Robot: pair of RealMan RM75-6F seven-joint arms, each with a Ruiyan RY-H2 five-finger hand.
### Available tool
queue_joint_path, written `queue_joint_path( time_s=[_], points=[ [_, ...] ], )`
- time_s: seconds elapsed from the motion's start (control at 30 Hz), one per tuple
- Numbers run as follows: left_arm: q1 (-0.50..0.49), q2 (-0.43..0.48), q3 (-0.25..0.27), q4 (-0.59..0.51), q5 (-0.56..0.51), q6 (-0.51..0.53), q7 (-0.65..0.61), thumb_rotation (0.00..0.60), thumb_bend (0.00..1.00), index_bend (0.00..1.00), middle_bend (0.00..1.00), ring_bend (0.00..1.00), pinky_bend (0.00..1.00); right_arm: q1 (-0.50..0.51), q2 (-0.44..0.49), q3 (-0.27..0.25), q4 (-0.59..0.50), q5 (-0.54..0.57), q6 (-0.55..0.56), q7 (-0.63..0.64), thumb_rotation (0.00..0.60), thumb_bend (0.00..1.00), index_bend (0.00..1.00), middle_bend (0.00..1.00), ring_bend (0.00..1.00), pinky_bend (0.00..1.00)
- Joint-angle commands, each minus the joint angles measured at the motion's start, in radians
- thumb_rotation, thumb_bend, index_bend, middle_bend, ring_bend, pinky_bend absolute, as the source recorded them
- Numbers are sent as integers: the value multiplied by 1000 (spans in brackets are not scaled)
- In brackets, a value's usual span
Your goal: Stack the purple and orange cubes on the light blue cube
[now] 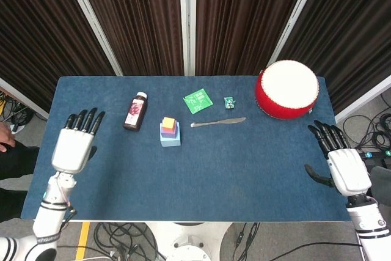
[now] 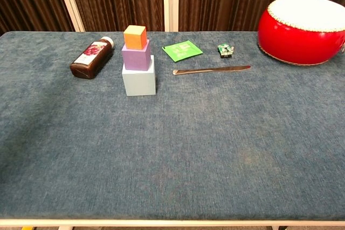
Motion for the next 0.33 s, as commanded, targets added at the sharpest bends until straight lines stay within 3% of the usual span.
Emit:
queue_joint_path(
  time_s=[0.03,0.33],
  points=[
    [99,-34,35,54,57,38,-35,600,86,207,257,211,280,3,-6,-5,-2,-7,-4,-11,600,215,0,2,0,0],
    [227,-46,28,102,127,54,-30,600,87,208,256,210,280,-6,-6,-15,0,-30,14,-9,600,215,0,2,0,0]
  ],
)
